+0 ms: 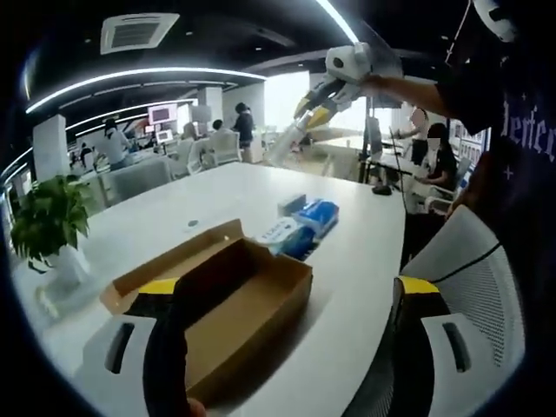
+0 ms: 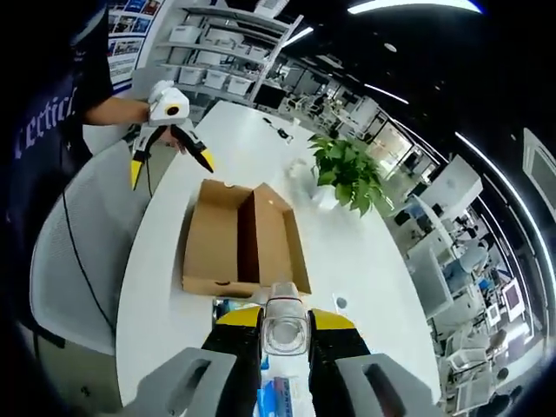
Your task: Operate the shoe box by opening the lid, removing the specified soft item, and placing it in the target area until the item is outside and the box remains undamaged.
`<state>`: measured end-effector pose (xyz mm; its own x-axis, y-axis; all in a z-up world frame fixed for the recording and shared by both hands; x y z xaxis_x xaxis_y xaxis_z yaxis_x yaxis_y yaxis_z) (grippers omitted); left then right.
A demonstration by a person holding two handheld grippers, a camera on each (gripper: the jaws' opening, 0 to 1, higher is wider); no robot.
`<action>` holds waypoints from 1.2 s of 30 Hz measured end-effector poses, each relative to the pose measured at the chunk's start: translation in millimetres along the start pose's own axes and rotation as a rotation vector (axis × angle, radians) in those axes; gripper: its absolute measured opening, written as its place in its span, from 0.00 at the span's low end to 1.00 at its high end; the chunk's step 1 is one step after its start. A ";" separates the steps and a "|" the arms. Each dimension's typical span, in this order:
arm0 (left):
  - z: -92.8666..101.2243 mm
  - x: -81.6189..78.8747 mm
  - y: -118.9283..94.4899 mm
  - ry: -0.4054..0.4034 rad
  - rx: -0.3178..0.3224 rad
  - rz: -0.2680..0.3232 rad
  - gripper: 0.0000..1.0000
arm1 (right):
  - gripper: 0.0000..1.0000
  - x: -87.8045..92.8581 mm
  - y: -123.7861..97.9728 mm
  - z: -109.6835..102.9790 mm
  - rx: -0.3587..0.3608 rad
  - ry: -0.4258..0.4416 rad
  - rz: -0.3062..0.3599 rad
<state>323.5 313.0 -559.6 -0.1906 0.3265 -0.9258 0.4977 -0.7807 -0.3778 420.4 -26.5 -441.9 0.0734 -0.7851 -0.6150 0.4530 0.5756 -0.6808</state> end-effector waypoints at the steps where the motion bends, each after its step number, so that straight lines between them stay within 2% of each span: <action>1: 0.1 0.2 -0.9 -0.001 -0.004 0.000 0.99 | 0.15 0.1 0.0 2.1 -0.001 -0.003 -0.002; 14: 1.5 3.9 -7.0 -0.007 -0.031 -0.003 0.99 | 0.15 5.9 4.3 28.1 -0.022 -0.027 -0.054; 36: -4.7 11.9 -17.5 -0.030 -0.091 0.000 0.99 | 0.15 32.2 35.4 57.5 -0.145 -0.003 -0.165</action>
<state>316.6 333.1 -564.0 -0.2151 0.3095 -0.9263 0.5719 -0.7289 -0.3763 489.9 -44.6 -462.9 0.0113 -0.8718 -0.4897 0.3261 0.4662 -0.8224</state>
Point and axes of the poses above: the point that each gripper's makers call its tool centre point, and the gripper's own axes: y roughly forward along the fingers, z roughly to its right, x roughly out of its underside, the point moved 8 cm from there along -y, roughly backward along the fingers, and after that the axes turned 3 degrees about -x, right-handed, at the moved point
